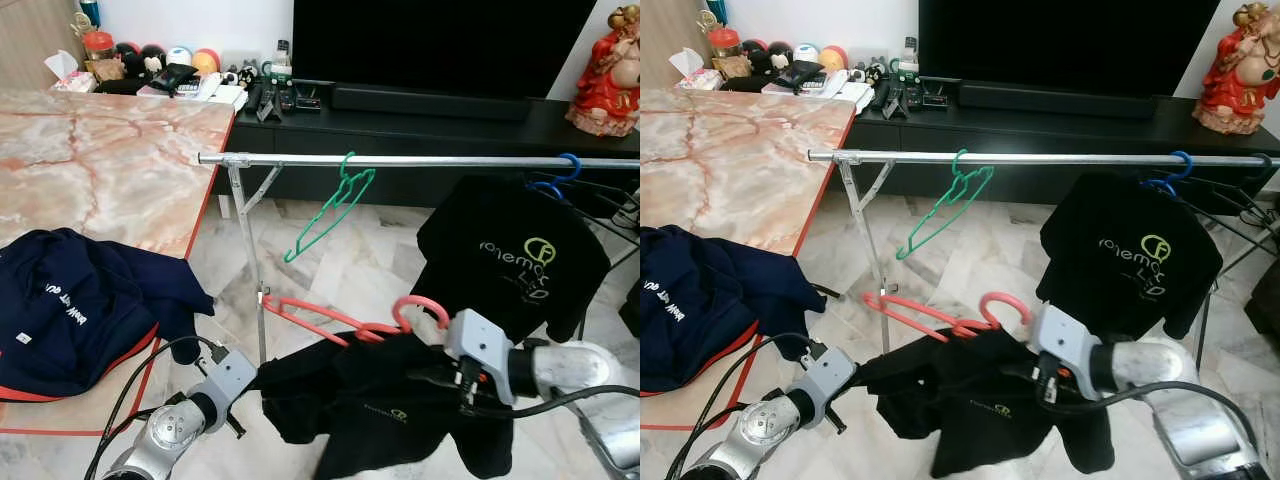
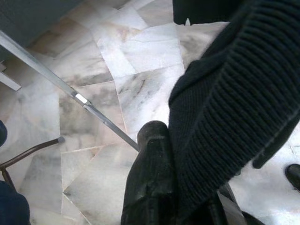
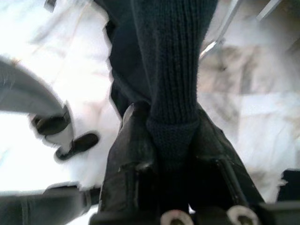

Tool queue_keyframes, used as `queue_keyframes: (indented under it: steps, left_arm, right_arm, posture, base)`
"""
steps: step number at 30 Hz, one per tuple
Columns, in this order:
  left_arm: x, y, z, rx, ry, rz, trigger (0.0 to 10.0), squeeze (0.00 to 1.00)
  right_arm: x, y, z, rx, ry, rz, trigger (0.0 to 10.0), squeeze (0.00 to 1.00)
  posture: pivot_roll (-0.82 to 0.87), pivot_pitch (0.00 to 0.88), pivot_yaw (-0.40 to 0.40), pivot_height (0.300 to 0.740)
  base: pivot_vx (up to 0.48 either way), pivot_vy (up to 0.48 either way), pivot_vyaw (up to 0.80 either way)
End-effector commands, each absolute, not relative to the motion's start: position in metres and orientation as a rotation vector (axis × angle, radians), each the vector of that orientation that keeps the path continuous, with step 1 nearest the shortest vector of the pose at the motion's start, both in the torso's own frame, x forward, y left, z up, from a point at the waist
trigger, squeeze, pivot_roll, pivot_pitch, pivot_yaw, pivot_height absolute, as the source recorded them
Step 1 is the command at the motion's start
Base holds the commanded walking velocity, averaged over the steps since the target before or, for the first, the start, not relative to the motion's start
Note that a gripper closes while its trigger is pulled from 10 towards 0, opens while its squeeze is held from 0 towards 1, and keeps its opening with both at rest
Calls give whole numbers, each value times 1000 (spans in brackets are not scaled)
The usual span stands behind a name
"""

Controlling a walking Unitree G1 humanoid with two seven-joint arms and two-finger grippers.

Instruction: Hang hanger

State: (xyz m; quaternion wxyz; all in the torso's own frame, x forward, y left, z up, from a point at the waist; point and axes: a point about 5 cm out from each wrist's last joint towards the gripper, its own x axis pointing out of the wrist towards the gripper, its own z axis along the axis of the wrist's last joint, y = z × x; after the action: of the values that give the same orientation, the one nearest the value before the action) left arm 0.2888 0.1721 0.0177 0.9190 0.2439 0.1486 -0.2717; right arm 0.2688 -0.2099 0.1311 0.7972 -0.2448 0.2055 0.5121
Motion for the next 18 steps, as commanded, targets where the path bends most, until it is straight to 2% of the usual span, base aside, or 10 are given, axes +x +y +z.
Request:
queue_keyframes:
  steps: [1, 6, 13, 16, 18]
  left_arm:
    - [285, 179, 13, 501, 341, -546, 0, 0]
    - [289, 176, 17, 503, 335, -549, 0, 0]
    - [289, 174, 17, 503, 338, -563, 0, 0]
    - [289, 174, 17, 503, 341, -561, 0, 0]
    - [288, 175, 16, 502, 344, -560, 0, 0]
  right_arm:
    - [267, -224, 137, -561, 457, 1075, 0, 0]
    - [256, -227, 124, -609, 559, 1158, 0, 0]
    - [257, -220, 122, -577, 522, 1185, 0, 0]
    - [250, -221, 113, -614, 598, 1242, 0, 0]
    - [243, -229, 100, -712, 712, 1260, 0, 0]
  posture:
    - [-32, 64, -30, 740]
    - [-32, 70, -31, 740]
    - [-29, 77, -30, 740]
    - [-26, 81, -31, 740]
    - [-26, 81, -31, 740]
  base:
    - [0, 0, 0]
    - [0, 0, 0]
    - [0, 0, 0]
    - [0, 0, 0]
    - [0, 0, 0]
